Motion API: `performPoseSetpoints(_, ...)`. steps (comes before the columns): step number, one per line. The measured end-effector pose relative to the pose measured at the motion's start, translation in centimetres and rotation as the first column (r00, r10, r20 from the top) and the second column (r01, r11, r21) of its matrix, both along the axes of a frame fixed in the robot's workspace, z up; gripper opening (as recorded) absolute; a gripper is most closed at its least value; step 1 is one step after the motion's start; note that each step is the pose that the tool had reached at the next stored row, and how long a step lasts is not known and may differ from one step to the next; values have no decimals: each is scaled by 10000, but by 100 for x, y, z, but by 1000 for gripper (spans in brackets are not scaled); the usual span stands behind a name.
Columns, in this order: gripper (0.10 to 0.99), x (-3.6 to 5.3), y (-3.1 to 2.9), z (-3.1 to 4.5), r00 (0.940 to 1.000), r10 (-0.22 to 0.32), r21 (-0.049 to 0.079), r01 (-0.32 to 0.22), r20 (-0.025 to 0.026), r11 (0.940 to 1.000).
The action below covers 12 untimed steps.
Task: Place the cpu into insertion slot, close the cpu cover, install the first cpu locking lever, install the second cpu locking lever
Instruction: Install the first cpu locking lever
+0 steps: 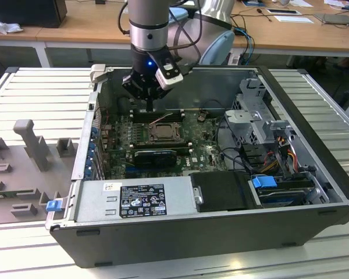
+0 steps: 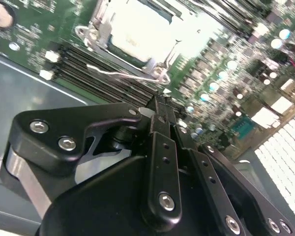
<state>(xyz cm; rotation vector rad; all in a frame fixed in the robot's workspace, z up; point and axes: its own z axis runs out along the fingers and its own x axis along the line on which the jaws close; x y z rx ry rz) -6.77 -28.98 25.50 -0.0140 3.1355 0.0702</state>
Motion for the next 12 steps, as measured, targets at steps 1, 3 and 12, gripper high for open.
performPoseSetpoints(1,106,64,0,-4,10000,3,0,-3,0,10000)
performPoseSetpoints(3,106,123,-1,-6,10000,2,43,-2,0,10000)
performPoseSetpoints(12,106,160,-28,-75,10000,3,701,-4,21,9975)
